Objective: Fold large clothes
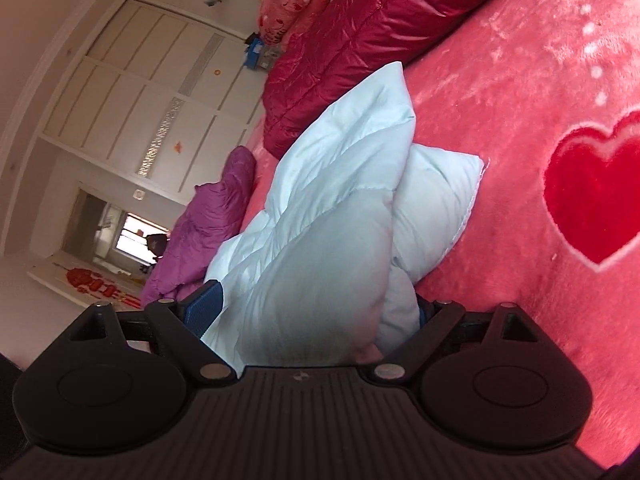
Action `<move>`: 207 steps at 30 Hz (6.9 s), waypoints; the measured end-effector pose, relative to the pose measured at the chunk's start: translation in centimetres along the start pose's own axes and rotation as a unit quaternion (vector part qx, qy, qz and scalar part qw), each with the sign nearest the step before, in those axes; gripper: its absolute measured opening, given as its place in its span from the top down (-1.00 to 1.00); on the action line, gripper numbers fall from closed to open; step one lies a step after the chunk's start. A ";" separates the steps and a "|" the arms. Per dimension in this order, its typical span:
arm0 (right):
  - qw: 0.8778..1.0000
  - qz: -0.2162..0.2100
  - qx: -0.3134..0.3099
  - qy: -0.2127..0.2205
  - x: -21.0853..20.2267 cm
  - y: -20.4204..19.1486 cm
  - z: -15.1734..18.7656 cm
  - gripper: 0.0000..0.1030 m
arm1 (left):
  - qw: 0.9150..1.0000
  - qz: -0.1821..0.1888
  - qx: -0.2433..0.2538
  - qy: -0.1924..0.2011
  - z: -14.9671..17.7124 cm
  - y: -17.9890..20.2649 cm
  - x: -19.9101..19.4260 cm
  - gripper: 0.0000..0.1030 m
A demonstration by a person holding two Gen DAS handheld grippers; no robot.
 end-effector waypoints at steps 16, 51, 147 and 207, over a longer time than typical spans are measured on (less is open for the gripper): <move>0.962 0.173 -0.195 0.074 -1.7 -10.5 -0.9 0.31 | 0.995 0.058 0.072 0.043 -4.6 7.0 -1.4 0.60; 0.897 0.315 -0.156 0.266 -9.1 -4.3 -35.2 0.33 | 0.975 0.004 0.214 0.054 -32.6 27.4 24.2 0.55; 0.803 0.437 -0.196 0.354 -20.3 -24.5 20.1 -1.00 | 0.890 -0.205 0.327 0.242 13.7 28.6 -10.9 -0.98; 0.822 0.426 -0.183 0.330 -20.6 -22.0 18.9 -1.00 | 0.895 -0.215 0.320 0.227 13.7 27.5 -9.0 -0.98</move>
Point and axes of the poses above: each gripper's, at about its wrist camera, not at the fingertips, and x roughly the way its jaws point, y to its right, z to its underside, the point moved 6 cm from there along x, roughly the way its jaws point, and after that the axes turned 7 degrees about -y, right-handed, at the moved point
